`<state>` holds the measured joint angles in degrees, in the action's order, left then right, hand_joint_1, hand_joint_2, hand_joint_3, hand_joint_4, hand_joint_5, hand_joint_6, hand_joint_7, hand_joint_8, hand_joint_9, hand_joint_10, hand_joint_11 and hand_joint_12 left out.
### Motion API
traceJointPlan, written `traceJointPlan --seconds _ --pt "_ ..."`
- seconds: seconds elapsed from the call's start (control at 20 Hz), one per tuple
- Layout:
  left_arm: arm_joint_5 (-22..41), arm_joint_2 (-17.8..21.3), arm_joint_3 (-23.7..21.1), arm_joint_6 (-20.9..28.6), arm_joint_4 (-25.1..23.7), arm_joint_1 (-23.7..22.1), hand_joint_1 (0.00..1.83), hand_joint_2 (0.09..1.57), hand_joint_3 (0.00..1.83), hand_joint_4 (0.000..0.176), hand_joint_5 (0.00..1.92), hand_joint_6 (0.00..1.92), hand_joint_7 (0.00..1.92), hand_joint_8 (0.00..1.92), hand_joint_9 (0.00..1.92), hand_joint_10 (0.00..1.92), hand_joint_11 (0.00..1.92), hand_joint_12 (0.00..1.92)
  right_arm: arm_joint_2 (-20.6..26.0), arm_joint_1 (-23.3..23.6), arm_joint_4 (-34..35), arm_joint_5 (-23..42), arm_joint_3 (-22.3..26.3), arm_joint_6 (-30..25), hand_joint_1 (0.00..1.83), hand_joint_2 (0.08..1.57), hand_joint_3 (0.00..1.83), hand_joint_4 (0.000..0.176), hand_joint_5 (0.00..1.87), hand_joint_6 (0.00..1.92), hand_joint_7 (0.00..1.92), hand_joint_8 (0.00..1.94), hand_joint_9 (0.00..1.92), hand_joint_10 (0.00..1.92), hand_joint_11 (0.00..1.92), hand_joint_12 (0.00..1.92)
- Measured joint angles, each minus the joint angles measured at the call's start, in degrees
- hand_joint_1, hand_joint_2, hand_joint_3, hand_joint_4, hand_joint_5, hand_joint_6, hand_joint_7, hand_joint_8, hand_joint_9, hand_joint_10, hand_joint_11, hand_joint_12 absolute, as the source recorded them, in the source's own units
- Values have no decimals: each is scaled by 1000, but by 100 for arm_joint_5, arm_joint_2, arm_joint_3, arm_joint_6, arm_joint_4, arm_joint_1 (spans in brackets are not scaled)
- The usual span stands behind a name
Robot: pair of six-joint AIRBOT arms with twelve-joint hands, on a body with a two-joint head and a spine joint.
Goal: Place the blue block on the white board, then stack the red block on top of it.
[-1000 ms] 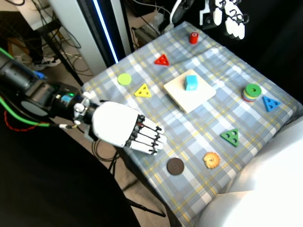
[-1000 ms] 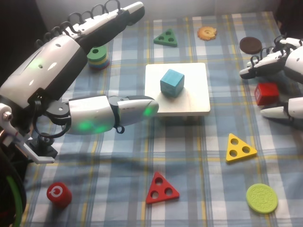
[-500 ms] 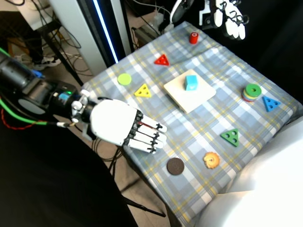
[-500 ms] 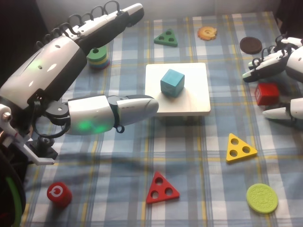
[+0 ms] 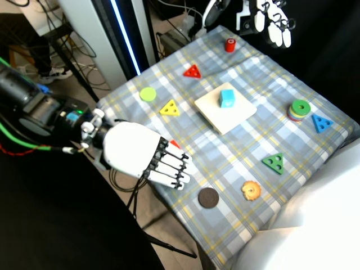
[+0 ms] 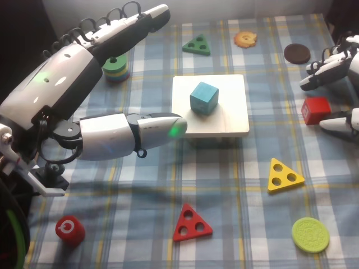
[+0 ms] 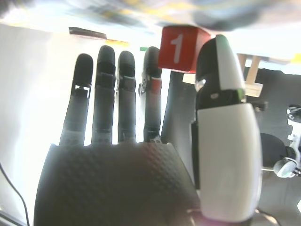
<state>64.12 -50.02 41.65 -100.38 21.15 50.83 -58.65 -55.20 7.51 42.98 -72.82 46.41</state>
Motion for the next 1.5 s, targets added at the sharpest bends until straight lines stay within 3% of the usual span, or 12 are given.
traceJointPlan --seconds 0.3,0.35,0.4,0.45,0.5,0.55,0.6,0.85,1.05,1.2,1.3,1.5 --pt "2 0 0 22 -4 0 695 881 1 167 245 1 228 1 178 1 0 230 -11 -7 -4 -2 0 0 955 1004 1 40 941 36 670 11 616 13 141 1031" --pt "0 0 0 22 -4 0 695 880 0 163 251 4 234 3 182 2 0 231 -20 -7 -2 -2 -4 0 963 1003 0 27 947 35 679 13 629 17 154 1033" --pt "2 0 0 24 -4 0 695 878 0 167 253 4 234 3 181 2 0 231 -20 -7 -2 -2 -7 0 1020 1063 4 146 1015 710 694 8 654 10 183 1030" --pt "2 0 0 24 -2 0 702 878 0 166 246 1 231 1 179 1 0 214 -37 -7 -2 0 -17 0 1021 1088 4 170 994 907 709 8 672 11 194 1034" --pt "0 0 0 24 -2 0 696 877 0 165 245 0 234 2 184 2 0 210 -55 -7 15 2 -31 2 1042 1091 0 138 1008 921 738 15 689 14 171 1043" --pt "2 0 0 24 -4 0 705 875 0 161 248 2 237 3 187 3 0 211 -66 -7 20 2 -31 0 1068 1083 0 90 1035 886 770 18 703 15 153 1071" --pt "2 0 0 24 4 0 705 876 0 158 244 0 232 0 181 0 0 210 -101 -7 -7 26 -31 -2 1124 1071 0 0 1077 818 846 25 711 11 107 1108" --pt "24 0 0 37 72 74 707 872 0 158 236 0 233 0 179 1 0 135 -116 79 -343 24 -42 -98 1143 1061 0 0 1105 767 895 13 737 13 108 1241" --pt "-17 170 -17 42 74 168 702 868 0 164 230 1 245 1 194 2 0 249 -37 490 -1325 229 -35 -850 1118 1062 0 0 1097 788 879 4 715 7 2 1431" --pt "-2 367 -44 39 162 295 676 873 0 137 242 1 236 1 177 1 0 279 33 1137 -1996 476 -85 -1156 1150 1061 0 0 1101 777 863 5 727 6 101 1171" --pt "-20 422 -79 39 179 315 679 865 0 131 244 0 235 0 173 0 0 330 -7 1456 -2321 529 -87 -1209 1143 1041 0 0 1147 707 875 7 697 2 54 1164" --pt "-24 503 -79 39 127 367 664 866 3 121 251 0 234 0 177 1 0 426 -459 1967 -3373 570 -518 -2267 1194 1022 0 0 1195 614 895 4 731 8 42 1146"
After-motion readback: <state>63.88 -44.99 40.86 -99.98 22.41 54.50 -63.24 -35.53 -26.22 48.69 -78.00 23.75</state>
